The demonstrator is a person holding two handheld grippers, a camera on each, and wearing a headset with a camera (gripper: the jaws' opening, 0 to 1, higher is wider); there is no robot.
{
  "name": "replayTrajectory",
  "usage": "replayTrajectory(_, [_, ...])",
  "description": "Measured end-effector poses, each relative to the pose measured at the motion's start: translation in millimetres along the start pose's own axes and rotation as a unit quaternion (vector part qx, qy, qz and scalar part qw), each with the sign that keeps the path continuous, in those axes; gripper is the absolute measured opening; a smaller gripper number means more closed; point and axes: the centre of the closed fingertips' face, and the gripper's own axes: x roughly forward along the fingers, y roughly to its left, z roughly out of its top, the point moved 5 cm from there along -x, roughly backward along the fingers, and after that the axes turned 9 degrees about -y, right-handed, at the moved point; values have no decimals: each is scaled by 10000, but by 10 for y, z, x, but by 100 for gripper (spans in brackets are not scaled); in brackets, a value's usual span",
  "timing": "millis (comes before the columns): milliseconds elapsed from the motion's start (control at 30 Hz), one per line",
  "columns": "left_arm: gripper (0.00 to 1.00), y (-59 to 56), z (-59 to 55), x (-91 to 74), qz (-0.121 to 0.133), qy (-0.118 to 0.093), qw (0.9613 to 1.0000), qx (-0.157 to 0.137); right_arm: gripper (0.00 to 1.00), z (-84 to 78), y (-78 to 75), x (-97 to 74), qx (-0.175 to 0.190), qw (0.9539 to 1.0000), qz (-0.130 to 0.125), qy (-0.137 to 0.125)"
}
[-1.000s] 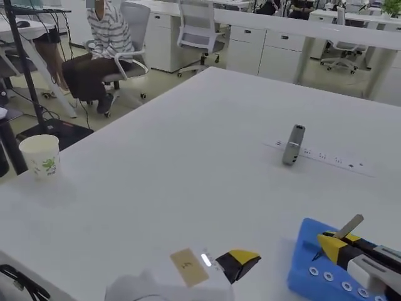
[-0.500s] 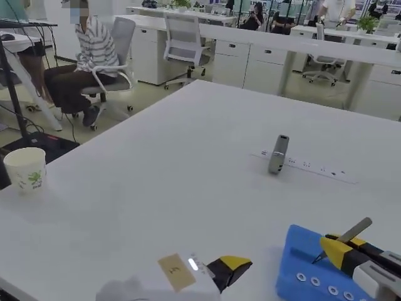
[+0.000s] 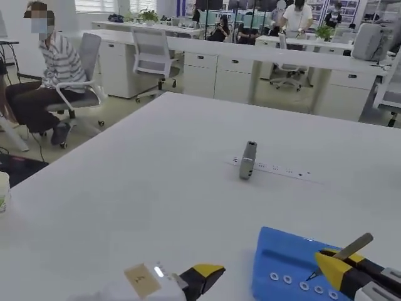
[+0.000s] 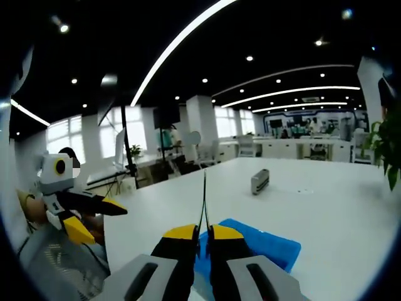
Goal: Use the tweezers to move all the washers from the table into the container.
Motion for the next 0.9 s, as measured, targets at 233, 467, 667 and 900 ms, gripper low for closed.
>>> replayTrajectory(233, [50,-2,-37,18,49,229,9997,-47,4,13,-4,-289,46,9997,207,115])
replayTrajectory(467, [45,22,-20,7,148,318,9992,-179,4,-89,142,-557,-87,9980,411,468])
replayTrajectory(667, [39,-21,35,-4,104,335,9991,-253,4,-167,225,-707,-75,9960,655,607])
replayTrajectory(900, [30,-190,179,30,-128,182,9988,-439,3,-181,321,-868,-66,9903,1171,748])
